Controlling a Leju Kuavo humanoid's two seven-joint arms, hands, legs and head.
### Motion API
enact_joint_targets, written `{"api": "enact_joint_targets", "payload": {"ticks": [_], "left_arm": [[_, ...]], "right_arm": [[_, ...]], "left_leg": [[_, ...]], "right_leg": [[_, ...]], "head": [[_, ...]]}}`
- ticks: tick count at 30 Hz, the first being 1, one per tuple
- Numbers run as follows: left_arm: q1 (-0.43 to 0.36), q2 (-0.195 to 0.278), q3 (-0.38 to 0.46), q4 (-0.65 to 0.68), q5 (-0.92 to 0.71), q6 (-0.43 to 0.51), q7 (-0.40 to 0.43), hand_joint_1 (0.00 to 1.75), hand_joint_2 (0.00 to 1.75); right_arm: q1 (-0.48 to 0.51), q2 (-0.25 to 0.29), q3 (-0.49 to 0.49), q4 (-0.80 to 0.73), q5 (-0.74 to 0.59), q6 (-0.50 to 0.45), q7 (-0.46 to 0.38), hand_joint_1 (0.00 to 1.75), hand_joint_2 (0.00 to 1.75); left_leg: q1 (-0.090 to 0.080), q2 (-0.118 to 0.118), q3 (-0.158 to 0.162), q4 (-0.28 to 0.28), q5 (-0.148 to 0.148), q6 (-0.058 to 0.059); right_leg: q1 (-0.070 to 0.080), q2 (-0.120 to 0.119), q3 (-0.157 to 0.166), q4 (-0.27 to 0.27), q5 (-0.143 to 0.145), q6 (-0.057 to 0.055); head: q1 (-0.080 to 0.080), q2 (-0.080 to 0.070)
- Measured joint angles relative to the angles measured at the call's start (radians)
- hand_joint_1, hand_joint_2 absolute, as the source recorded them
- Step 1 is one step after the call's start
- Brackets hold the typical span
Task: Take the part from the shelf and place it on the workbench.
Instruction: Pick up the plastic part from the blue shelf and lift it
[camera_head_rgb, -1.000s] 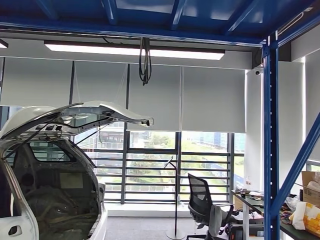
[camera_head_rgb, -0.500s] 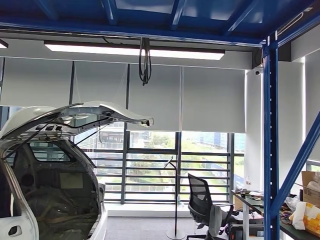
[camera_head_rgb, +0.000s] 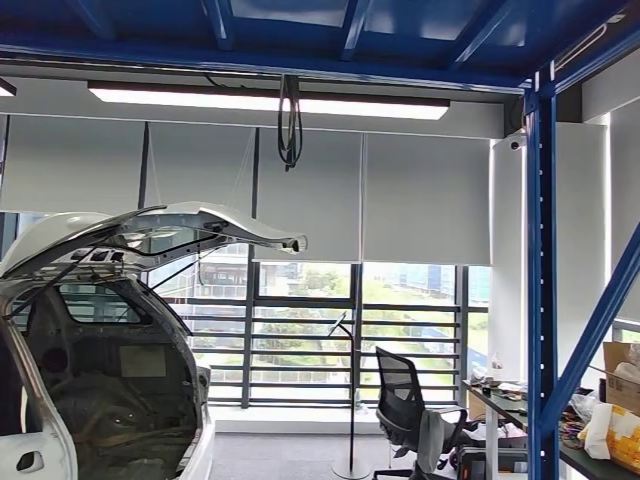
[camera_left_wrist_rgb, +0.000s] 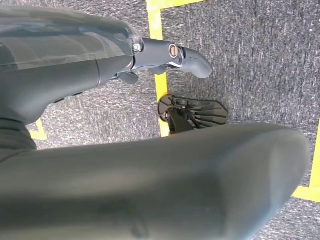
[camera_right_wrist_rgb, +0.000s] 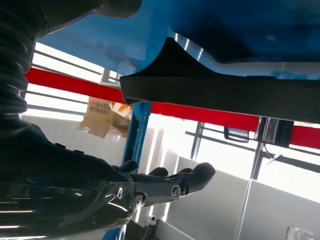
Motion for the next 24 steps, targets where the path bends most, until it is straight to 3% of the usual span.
{"api": "enact_joint_targets", "payload": {"ticks": [10, 18, 24], "left_arm": [[-0.001, 0.0, -0.004, 0.0, -0.008, -0.002, -0.001, 0.0, 0.0], [-0.001, 0.0, -0.009, 0.0, -0.012, -0.005, -0.005, 0.0, 0.0], [-0.001, 0.0, -0.015, 0.0, -0.013, -0.006, -0.005, 0.0, 0.0]], "right_arm": [[-0.076, -0.003, 0.071, 0.033, 0.002, 0.0, 0.032, 0.0, 1.75], [-0.116, 0.031, 0.085, 0.09, 0.002, 0.002, -0.025, 0.0, 1.75], [-0.138, 0.085, 0.083, 0.161, 0.002, -0.002, -0.089, 0.0, 1.75]], "left_leg": [[0.0, 0.0, 0.0, 0.0, 0.0, 0.0], [0.0, 0.0, 0.0, 0.0, 0.0, 0.0], [0.0, 0.0, 0.0, 0.0, 0.0, 0.0]], "right_leg": [[0.0, 0.0, 0.0, 0.0, 0.0, 0.0], [0.0, 0.0, 0.0, 0.0, 0.0, 0.0], [0.0, 0.0, 0.0, 0.0, 0.0, 0.0]], "head": [[0.0, 0.0], [0.0, 0.0], [0.0, 0.0]]}}
